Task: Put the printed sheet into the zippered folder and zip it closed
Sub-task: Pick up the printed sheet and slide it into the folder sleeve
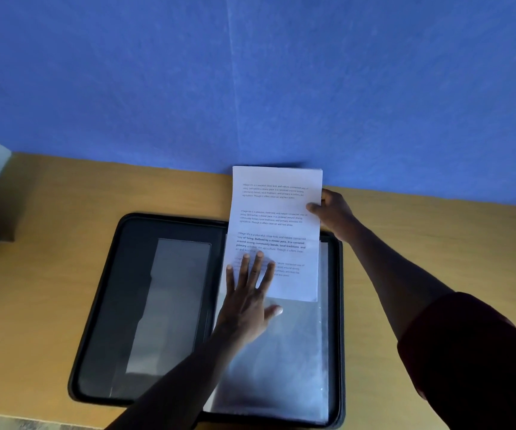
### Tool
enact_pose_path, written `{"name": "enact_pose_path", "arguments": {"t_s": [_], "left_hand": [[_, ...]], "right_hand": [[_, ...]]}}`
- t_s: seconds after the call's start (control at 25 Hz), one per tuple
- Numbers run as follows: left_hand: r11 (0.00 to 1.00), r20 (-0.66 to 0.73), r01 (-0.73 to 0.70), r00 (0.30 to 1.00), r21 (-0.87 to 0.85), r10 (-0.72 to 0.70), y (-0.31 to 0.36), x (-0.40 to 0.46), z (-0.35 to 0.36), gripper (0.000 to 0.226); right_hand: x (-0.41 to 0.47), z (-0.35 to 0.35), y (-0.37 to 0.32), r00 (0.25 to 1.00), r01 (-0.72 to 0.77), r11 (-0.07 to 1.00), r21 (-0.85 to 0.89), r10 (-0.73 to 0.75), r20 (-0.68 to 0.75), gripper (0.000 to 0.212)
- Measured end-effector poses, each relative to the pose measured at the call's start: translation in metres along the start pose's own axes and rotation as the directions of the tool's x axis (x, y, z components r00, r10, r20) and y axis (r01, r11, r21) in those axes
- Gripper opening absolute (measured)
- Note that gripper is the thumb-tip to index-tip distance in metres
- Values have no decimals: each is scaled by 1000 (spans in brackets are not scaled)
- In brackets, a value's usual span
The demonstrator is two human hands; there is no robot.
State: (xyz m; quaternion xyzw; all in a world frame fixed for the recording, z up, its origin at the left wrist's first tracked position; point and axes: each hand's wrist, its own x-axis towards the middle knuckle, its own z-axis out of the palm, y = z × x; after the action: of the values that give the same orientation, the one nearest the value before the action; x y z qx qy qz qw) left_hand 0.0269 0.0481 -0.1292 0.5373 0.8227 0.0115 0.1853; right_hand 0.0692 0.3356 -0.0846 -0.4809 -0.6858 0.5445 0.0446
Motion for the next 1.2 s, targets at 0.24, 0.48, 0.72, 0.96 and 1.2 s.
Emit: {"name": "enact_pose_path", "arguments": {"t_s": [0.24,0.48,0.72,0.96,1.2], "left_hand": [[1000,5,-7,1000,18,7,2,-1,-1,98],[1000,-4,-5,1000,14,5,3,-1,-4,99],[1000,-12,2,1000,2,-2,4,-1,-2,98],[1000,-15,8,1000,-1,-8,5,-1,0,98],[1000,-18,21,1000,-7,-21,6,0,2,100]], "right_hand": [[-9,-10,16,992,-17,998,55,10,128,28],[-3,-4,7,996,-33,983,181,17,88,34],[-8,0,11,989,-14,997,71,3,148,28],[-10,-4,10,997,-66,992,-104,70,34,28],[10,28,-38,946,227,708,-669,-325,-22,37]]}}
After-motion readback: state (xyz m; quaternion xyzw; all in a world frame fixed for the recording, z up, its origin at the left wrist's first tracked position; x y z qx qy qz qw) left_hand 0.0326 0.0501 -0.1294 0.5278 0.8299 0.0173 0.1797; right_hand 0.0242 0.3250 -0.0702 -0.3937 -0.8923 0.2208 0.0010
